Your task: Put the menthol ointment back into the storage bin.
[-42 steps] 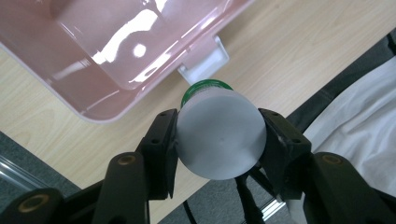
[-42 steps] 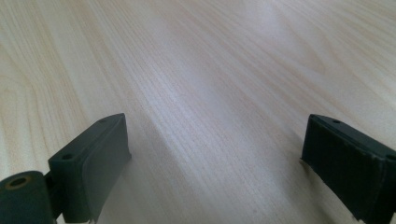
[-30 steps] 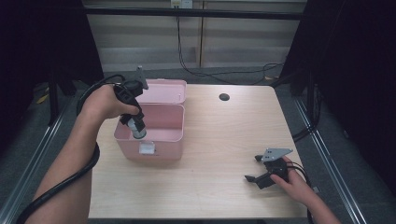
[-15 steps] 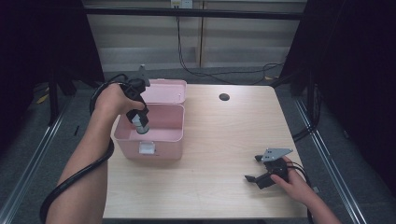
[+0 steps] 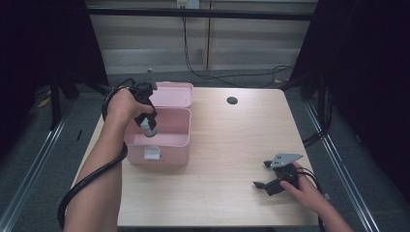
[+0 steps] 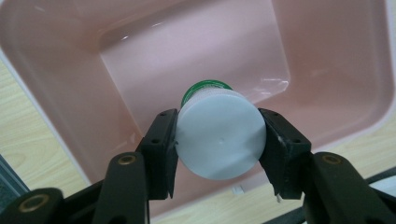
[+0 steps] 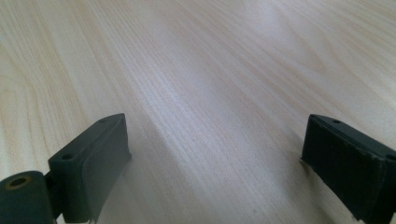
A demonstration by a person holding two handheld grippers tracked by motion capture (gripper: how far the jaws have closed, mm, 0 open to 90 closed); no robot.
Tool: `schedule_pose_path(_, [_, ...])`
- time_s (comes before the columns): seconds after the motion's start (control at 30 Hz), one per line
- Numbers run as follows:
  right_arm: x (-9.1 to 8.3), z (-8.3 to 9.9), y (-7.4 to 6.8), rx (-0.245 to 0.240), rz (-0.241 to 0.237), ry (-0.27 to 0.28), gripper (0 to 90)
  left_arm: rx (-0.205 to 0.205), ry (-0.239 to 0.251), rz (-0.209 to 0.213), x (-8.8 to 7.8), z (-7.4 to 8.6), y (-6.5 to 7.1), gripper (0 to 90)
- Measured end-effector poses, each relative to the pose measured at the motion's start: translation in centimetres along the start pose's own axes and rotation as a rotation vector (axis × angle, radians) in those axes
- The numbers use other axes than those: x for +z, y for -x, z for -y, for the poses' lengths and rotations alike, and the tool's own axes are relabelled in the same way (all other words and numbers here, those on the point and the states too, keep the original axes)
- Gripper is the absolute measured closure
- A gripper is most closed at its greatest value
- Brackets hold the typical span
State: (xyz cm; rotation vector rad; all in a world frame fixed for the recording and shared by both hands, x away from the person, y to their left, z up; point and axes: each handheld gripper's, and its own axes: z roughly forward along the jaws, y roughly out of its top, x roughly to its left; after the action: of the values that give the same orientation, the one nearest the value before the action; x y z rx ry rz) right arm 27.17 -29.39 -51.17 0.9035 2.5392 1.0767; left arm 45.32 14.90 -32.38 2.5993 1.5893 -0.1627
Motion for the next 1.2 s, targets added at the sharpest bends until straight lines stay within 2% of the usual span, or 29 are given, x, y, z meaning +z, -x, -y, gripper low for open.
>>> schedule_pose_path(0.1, [0.0,0.0,0.0,0.0,0.0,0.0,6.7,-0.004,-0.004,0.004,0.5,-0.2,-0.2,50.7])
schedule_pose_path(0.17, [0.0,0.0,0.0,0.0,0.0,0.0,6.7,-0.022,0.012,0.025,1.0,-0.4,-0.5,50.7])
schedule_pose_path(0.2, [0.0,0.0,0.0,0.0,0.0,0.0,6.8,-0.016,0.01,0.023,1.1,-0.5,-0.6,50.7])
schedule_pose_path(0.4, [0.0,0.0,0.0,0.0,0.0,0.0,6.8,-0.036,0.003,-0.004,1.8,-1.0,-1.0,50.7])
schedule_pose_path(0.43, [0.0,0.0,0.0,0.001,0.0,0.0,6.8,-0.048,0.014,-0.005,1.9,-1.1,-1.0,50.7])
schedule_pose_path(0.6, [0.0,0.0,0.0,0.0,0.0,0.0,6.8,-0.046,0.019,-0.011,2.0,-1.7,-1.3,50.7])
schedule_pose_path(0.7, [0.0,0.0,0.0,0.0,0.0,0.0,6.8,-0.064,0.026,-0.018,2.4,-2.0,-1.2,50.7])
schedule_pose_path(0.83, [0.0,0.0,0.0,0.0,0.0,0.0,6.8,-0.073,0.027,-0.024,3.0,-2.4,-1.6,50.7])
schedule_pose_path(0.93, [0.0,0.0,0.0,0.0,0.0,0.0,6.7,-0.094,0.034,-0.044,3.9,-2.6,-2.0,50.7])
schedule_pose_path(1.0, [0.0,0.0,0.0,0.0,0.0,0.001,6.8,-0.083,0.03,-0.047,4.0,-2.7,-2.1,50.7])
schedule_pose_path(1.2, [0.0,0.0,0.0,0.0,0.0,0.002,6.8,-0.098,0.048,-0.058,5.0,-3.0,-2.3,50.7])
